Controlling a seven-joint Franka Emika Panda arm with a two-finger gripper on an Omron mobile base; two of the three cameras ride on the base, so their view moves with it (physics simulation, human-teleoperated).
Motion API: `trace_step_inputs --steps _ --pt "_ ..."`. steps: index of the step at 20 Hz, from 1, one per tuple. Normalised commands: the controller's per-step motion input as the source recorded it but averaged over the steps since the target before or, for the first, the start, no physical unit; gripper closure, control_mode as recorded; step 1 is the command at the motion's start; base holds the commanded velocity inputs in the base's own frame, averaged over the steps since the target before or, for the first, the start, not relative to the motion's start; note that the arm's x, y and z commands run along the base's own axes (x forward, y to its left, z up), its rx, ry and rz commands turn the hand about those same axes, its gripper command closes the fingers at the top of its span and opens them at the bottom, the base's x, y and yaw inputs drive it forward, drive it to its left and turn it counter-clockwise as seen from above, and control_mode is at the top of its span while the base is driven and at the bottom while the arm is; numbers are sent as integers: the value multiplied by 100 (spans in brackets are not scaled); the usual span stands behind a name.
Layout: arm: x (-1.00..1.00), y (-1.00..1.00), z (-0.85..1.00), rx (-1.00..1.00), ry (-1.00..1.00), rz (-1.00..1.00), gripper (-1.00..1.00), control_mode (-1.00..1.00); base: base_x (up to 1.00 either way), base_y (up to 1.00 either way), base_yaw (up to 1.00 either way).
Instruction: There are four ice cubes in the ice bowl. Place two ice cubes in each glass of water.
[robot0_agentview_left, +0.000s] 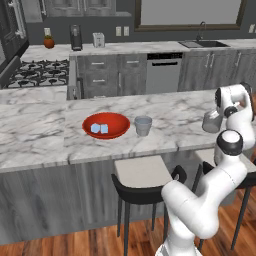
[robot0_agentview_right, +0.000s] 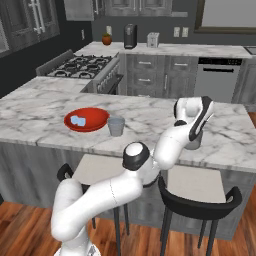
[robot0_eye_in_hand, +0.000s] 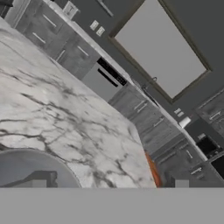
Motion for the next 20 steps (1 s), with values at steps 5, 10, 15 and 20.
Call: trace_step_inputs --steps 5,10,15,20 --pt "-15 0 99 0 43 0 -100 -100 0 0 0" --pt "-76 1 91 -1 32 5 -100 -100 0 0 0" --pt "-100 47 23 -26 12 34 -100 -100 0 0 0" --pt "-100 52 10 -34 -1 47 -100 -100 0 0 0"
